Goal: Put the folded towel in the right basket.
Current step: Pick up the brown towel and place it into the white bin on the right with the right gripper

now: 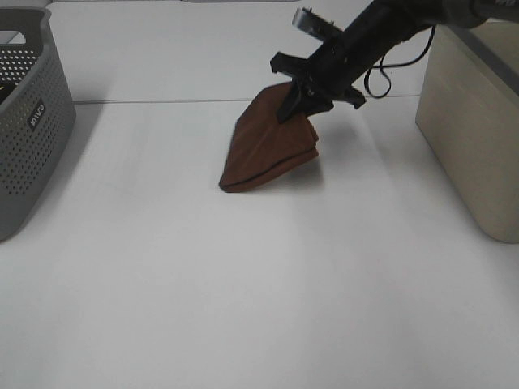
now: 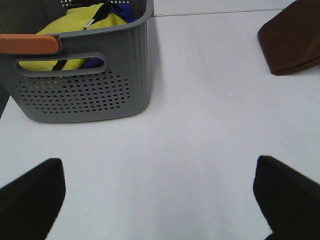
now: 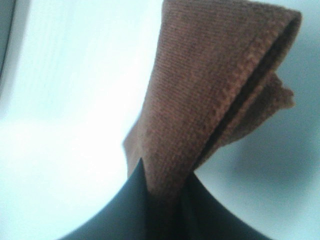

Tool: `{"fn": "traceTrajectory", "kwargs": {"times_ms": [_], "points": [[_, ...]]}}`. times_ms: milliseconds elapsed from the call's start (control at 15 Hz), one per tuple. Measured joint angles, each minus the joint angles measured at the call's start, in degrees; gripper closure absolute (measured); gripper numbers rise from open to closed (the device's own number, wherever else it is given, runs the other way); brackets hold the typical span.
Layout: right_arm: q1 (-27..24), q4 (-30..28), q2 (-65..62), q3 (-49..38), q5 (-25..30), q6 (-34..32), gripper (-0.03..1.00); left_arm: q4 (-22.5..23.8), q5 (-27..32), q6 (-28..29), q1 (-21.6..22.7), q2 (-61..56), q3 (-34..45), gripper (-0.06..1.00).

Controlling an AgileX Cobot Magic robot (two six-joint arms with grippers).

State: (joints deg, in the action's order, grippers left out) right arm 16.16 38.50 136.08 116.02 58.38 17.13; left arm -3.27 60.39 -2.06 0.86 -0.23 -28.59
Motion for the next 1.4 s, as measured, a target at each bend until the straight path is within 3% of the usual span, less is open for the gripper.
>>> {"fn": "traceTrajectory", "kwargs": {"times_ms": [400,733,867,1200,1400], "points": [[0.0,-14.84,-17.36,0.0,5.27,-4.18,0.88,0.0,0.0,0.0,0.0,0.0,0.0,-0.02],[-1.49,-33.92,-29.85,0.0,8.14,-13.18,0.88,0.0,0.0,0.0,0.0,0.0,0.0,-0.02],[-5.73,-35.07,-33.92,0.0,9.11,-14.04,0.88,0.0,0.0,0.0,0.0,0.0,0.0,-0.02],[-22.35,-35.75,-36.96,-0.52,11.57,-14.67,0.88,0.0,0.0,0.0,0.0,0.0,0.0,-0.02],[-25.44,-36.27,-35.18,-4.18,11.63,-14.67,0.88,0.0,0.0,0.0,0.0,0.0,0.0,-0.02]]}}
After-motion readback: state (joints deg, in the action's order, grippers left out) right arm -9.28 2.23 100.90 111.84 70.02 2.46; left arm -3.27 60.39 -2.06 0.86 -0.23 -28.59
